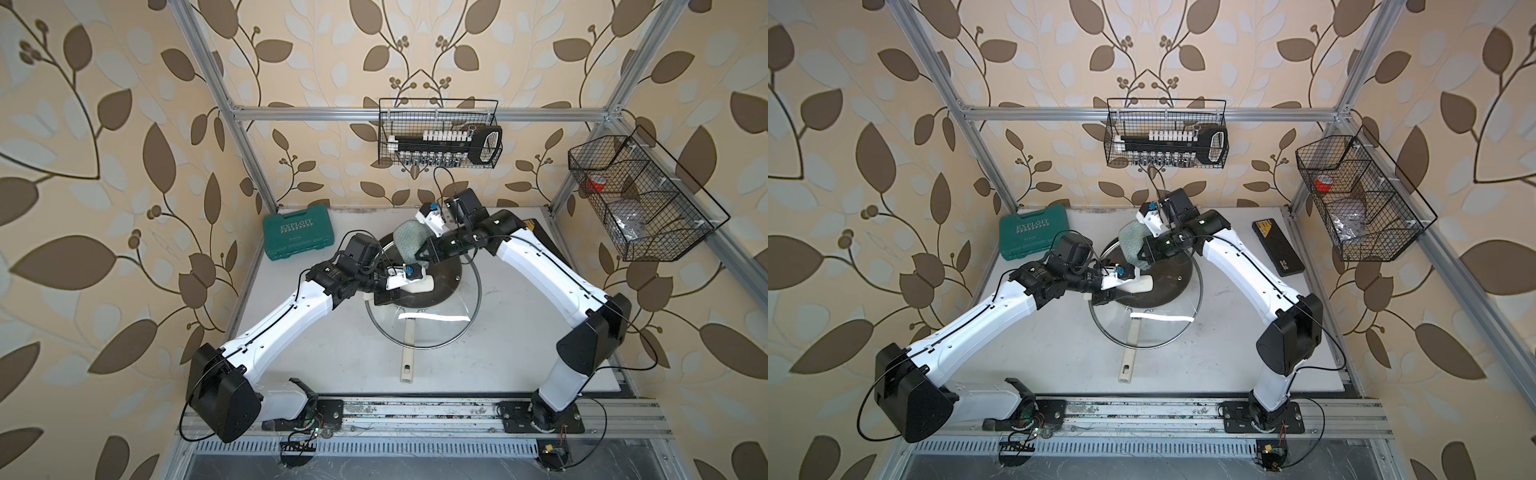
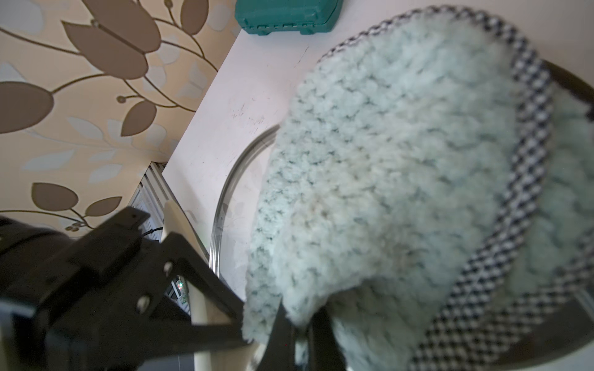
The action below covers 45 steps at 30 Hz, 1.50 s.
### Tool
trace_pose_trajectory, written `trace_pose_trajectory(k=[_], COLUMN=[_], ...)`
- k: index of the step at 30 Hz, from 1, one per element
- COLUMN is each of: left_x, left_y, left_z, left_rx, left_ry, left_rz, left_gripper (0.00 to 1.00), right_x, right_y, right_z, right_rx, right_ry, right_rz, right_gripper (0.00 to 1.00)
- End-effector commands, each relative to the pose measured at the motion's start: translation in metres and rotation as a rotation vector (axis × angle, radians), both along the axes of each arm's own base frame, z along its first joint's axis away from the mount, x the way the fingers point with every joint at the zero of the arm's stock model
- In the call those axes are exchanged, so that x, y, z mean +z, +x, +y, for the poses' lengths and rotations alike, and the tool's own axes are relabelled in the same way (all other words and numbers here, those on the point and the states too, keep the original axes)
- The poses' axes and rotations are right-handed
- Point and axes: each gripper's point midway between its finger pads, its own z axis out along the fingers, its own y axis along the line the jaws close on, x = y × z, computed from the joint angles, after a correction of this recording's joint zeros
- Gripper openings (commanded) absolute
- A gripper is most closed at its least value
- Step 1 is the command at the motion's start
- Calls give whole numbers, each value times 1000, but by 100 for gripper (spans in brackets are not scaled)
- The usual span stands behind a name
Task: Wipe the pot lid with a cloth
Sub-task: Wipe the pot lid.
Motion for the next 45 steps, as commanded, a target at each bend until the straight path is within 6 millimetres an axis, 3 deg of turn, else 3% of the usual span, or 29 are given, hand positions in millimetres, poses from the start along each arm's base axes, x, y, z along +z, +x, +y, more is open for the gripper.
trace_pose_trajectory(k=[1,6,11,18,25,31,38,45], left_x=[105,110,113,116,116,118,121,132], left_y=[7,9,6,4,8,23,34,44], left_z=[-3,5,5,-3,-5,2,15,25], left_rx=[21,66,56,16,36,169,300,389], left_ry=[-262,-285,-293,-316,-340,-362,-393,-436], left_rz=[-272,-266,-265,-242,-207,-139,-145,-169], left_gripper=[0,0,0,0,0,0,0,0], right_x=[2,0,10,22,13,8,6,-2], right_y=[-14,-28,-34,-14,14,37,36,9], right_z=[-23,-48,-52,-27,18,34,27,4], right_rx=[-13,-38,-44,-32,3,-16,-43,-60], right_ry=[-21,-34,-16,55,61,67,37,-8], right_rz=[3,12,1,-9,11,24,24,38], right_gripper=[0,0,0,0,0,0,0,0])
